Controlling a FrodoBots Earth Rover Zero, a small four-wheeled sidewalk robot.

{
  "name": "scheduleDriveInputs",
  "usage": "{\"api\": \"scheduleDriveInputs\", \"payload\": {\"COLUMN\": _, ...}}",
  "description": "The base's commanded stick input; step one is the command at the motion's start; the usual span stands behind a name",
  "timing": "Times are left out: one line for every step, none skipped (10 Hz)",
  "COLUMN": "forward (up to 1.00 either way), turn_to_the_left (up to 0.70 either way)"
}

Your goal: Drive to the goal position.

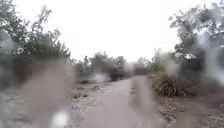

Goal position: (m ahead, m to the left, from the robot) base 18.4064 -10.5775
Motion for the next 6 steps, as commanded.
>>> {"api": "scheduleDriveInputs", "payload": {"forward": 0.45, "turn_to_the_left": 0.0}}
{"api": "scheduleDriveInputs", "payload": {"forward": 0.45, "turn_to_the_left": 0.0}}
{"api": "scheduleDriveInputs", "payload": {"forward": 0.45, "turn_to_the_left": 0.0}}
{"api": "scheduleDriveInputs", "payload": {"forward": 0.45, "turn_to_the_left": 0.0}}
{"api": "scheduleDriveInputs", "payload": {"forward": 0.45, "turn_to_the_left": 0.0}}
{"api": "scheduleDriveInputs", "payload": {"forward": 0.45, "turn_to_the_left": 0.0}}
